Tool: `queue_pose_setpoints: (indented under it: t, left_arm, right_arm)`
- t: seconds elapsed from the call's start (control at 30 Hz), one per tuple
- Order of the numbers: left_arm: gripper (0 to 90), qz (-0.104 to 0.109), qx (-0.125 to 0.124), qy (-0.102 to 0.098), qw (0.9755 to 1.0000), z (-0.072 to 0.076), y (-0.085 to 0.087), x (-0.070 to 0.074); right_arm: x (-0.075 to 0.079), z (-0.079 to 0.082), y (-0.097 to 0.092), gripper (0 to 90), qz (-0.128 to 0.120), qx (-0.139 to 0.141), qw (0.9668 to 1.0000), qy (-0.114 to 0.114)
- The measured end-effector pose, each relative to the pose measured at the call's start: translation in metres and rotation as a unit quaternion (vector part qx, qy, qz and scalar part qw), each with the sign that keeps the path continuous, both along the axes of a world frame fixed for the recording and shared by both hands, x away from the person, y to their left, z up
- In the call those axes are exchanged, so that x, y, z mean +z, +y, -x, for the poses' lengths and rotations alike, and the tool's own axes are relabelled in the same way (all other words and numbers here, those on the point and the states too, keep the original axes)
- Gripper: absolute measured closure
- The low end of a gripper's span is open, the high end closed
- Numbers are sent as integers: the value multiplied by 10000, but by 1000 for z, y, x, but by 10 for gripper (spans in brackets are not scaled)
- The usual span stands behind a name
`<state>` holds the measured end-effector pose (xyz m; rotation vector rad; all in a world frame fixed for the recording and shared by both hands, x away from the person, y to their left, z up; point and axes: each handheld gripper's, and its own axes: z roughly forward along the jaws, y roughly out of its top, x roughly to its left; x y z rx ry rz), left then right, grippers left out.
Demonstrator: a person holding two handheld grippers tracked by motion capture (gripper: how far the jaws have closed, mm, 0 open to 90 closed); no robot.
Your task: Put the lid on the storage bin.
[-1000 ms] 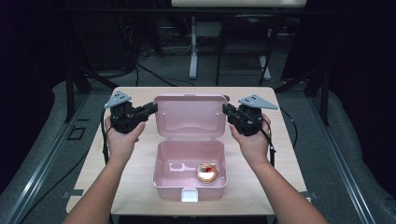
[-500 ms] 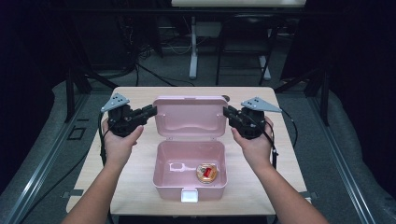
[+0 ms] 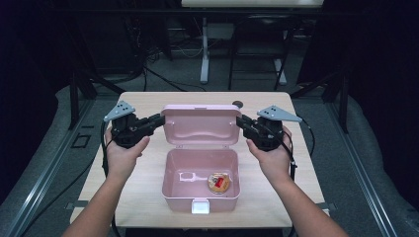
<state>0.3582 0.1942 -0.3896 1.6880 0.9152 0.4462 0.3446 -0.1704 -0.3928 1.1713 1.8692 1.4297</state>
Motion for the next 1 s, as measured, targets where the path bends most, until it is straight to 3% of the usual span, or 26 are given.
queue_pose_setpoints:
  t: [0.2, 0.4, 1.0]
  left_arm:
    - [781, -77, -52, -35, 10000, 8, 1, 1]
    - [776, -72, -128, -33, 9999, 16, 3, 2]
    - [747, -139, -361, -67, 9992, 39, 7, 2]
  right_arm:
    - [0, 6, -1, 782, -63, 53, 10000, 8]
    - [0, 17, 0, 778, 79, 100, 9999, -83]
    - [-5, 37, -5, 743, 27, 383, 9993, 45]
